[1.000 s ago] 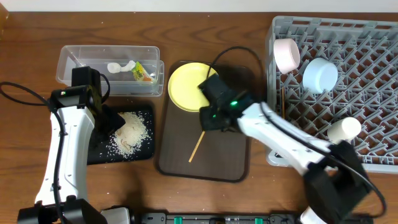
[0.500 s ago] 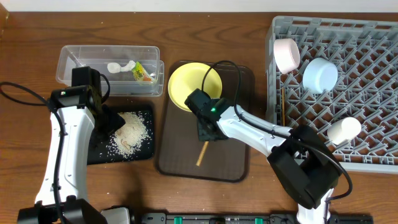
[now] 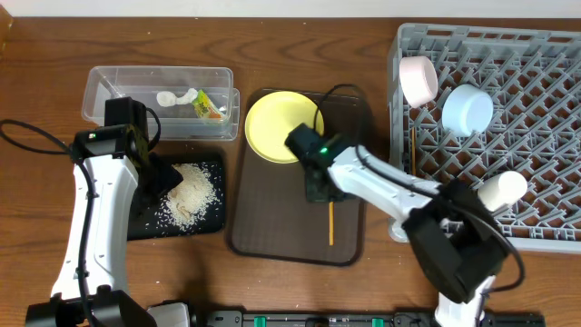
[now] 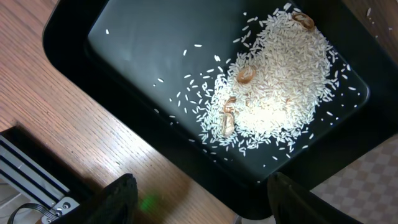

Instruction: Sort waste into correct bins and load items into the dishwasher rack

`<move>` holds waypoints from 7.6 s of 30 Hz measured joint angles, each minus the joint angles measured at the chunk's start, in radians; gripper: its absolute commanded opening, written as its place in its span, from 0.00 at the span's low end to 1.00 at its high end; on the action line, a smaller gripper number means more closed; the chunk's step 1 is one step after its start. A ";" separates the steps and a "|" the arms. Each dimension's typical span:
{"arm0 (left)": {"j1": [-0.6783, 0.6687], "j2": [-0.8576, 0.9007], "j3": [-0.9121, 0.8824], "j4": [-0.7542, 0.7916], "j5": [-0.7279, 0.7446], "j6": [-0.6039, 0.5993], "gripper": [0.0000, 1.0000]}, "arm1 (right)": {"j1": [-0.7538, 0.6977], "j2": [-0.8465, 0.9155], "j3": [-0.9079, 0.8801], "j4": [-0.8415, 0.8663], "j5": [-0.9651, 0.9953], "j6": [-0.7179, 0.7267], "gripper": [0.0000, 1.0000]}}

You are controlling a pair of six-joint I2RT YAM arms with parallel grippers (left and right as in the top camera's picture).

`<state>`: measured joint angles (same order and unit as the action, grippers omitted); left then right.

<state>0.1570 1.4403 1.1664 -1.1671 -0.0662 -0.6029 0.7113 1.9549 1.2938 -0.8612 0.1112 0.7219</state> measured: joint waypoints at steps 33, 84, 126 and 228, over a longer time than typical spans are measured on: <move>0.000 0.000 0.000 -0.001 0.000 0.000 0.70 | -0.513 -0.370 -0.001 -0.159 0.010 -0.504 0.44; 0.000 0.000 0.000 -0.004 0.000 0.000 0.70 | -0.188 0.091 0.006 0.502 -0.062 -0.117 0.01; 0.000 0.000 0.000 -0.005 0.008 0.000 0.70 | -0.376 -0.550 0.005 -0.042 0.835 -0.592 0.01; -0.323 -0.970 -0.123 0.018 0.134 0.341 0.96 | -0.592 -1.374 -0.472 -0.204 -0.148 -0.387 0.99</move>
<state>-0.1665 0.4702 1.0435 -1.1488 0.0677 -0.2619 0.1188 0.5808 0.8215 -1.0657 -0.0364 0.3347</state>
